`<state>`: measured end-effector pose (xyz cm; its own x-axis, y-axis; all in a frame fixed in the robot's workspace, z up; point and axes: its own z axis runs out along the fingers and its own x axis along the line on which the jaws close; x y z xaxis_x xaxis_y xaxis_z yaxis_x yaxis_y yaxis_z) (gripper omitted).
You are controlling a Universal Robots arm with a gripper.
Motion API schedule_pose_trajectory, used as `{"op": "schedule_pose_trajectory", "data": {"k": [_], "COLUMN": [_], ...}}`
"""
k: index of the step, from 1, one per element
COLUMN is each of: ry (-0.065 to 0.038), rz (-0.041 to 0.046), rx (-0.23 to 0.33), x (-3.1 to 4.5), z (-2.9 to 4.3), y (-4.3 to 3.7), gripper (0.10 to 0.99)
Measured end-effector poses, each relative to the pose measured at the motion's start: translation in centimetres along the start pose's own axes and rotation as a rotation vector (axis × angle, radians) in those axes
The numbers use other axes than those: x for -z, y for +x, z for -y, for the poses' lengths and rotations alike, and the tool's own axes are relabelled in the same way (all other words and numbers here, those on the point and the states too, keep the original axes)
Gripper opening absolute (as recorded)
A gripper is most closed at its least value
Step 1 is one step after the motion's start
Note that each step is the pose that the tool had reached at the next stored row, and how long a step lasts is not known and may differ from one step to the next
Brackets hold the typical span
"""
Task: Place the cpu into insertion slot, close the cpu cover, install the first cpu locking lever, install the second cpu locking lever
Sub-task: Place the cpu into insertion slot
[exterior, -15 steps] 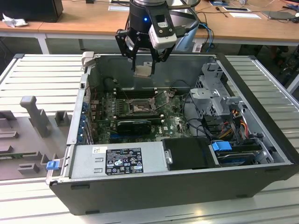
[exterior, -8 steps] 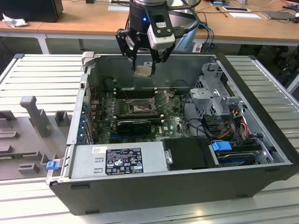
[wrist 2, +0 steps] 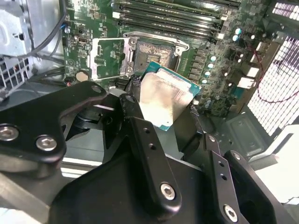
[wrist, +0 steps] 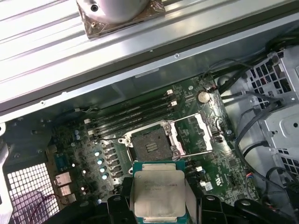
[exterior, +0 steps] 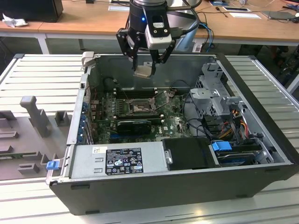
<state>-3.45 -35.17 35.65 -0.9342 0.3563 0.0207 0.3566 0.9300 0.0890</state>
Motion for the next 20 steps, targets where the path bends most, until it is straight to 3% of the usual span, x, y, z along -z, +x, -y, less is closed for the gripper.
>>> {"op": "schedule_pose_trajectory", "data": {"k": [20], "ry": [-0.009], "rz": [0.0399], "rx": [-0.446], "x": [-0.35], "z": [0.03], "y": [-0.01], "gripper": [0.529]}}
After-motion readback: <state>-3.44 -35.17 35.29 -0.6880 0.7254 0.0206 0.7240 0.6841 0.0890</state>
